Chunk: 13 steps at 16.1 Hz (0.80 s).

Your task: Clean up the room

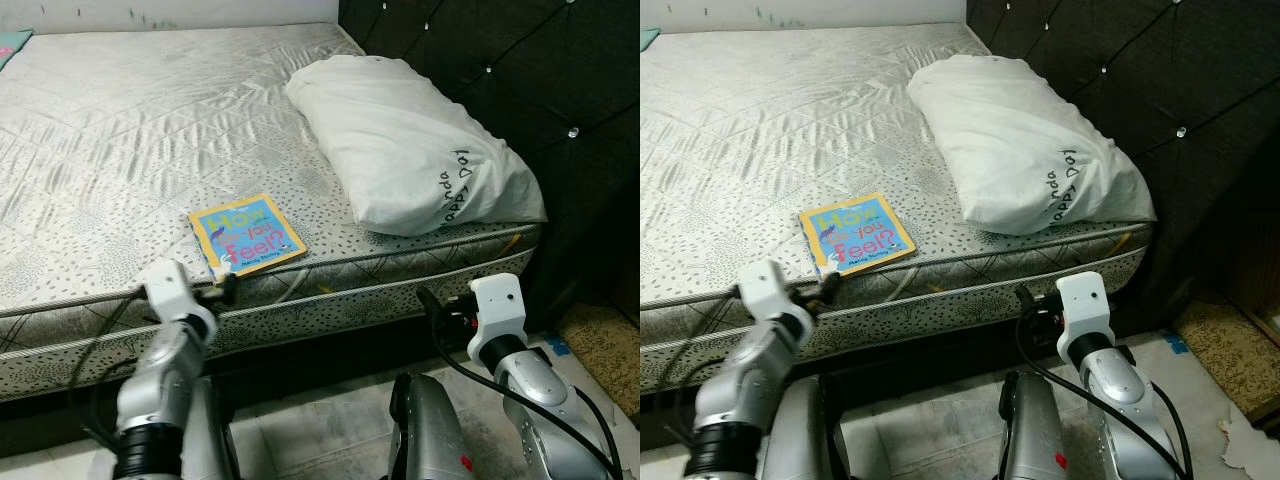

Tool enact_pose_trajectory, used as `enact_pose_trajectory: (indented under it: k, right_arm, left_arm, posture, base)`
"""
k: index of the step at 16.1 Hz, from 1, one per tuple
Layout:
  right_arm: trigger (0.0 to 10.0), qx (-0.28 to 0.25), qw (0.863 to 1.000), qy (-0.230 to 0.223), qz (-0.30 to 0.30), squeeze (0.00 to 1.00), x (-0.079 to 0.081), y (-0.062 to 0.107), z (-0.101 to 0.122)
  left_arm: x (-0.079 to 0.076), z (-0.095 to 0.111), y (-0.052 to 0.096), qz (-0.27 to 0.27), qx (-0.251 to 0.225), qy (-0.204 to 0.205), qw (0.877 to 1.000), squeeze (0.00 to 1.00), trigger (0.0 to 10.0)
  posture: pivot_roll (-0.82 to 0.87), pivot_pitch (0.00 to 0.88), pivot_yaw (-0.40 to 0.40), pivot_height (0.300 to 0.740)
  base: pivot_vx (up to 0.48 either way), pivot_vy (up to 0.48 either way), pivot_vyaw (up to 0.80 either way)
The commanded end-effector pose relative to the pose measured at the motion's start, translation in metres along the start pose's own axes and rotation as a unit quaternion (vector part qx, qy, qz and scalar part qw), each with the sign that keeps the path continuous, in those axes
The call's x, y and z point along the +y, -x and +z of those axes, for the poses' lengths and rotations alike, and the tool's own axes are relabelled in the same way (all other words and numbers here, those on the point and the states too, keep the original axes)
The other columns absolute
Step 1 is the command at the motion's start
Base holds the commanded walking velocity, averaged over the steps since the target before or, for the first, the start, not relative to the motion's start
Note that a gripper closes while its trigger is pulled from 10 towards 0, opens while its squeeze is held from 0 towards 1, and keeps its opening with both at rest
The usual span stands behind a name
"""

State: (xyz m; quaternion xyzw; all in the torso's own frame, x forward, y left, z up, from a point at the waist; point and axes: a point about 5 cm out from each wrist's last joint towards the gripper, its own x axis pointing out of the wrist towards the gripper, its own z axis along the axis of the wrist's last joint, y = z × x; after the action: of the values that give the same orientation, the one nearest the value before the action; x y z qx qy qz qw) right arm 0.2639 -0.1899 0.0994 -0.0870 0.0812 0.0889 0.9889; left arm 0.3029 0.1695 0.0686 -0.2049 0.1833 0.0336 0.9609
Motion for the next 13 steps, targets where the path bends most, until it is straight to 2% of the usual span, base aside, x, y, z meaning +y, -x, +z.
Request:
enact_pose_trajectory:
  k: [1,3,5,8,11,13]
  right_arm:
    - [10.0,0.003,1.000,0.001,0.000,0.00,-0.001,0.001,-0.002]
    - [10.0,0.005,1.000,0.001,0.001,0.00,-0.002,0.001,-0.003]
    - [10.0,0.005,1.000,0.001,0.003,0.00,-0.001,0.000,-0.003]
    - [10.0,0.005,1.000,0.000,0.004,0.00,0.000,0.000,-0.003]
    - [10.0,0.006,1.000,0.001,0.001,0.00,-0.002,0.002,-0.003]
    - [10.0,0.006,1.000,0.001,-0.001,0.00,-0.002,0.002,-0.003]
  left_arm:
    - [-0.002,-0.002,0.003,0.007,0.004,-0.011,1.000,0.00,10.0]
    - [0.003,-0.012,0.008,0.036,0.009,-0.004,0.999,0.00,10.0]
    - [0.006,-0.012,0.008,0.050,0.001,0.009,0.999,0.00,10.0]
    - [0.011,-0.003,0.003,0.066,-0.024,0.016,0.997,0.00,10.0]
    - [0.015,0.008,-0.005,0.073,-0.033,0.015,0.997,0.00,10.0]
    - [0.019,0.007,-0.009,0.080,-0.024,0.014,0.996,0.00,10.0]
  posture:
    - [-0.18,0.000,-0.029,0.472]
    - [-0.17,0.000,-0.032,0.472]
    - [-0.17,0.000,-0.035,0.472]
    - [-0.17,0.000,-0.034,0.472]
    - [-0.18,0.000,-0.031,0.472]
    - [-0.18,0.000,-0.031,0.472]
  base:
    - [0.000,0.000,0.00]
    - [0.000,0.000,0.00]
    - [0.000,0.000,0.00]
    - [0.000,0.000,0.00]
    - [0.000,0.000,0.00]
    - [0.000,0.000,0.00]
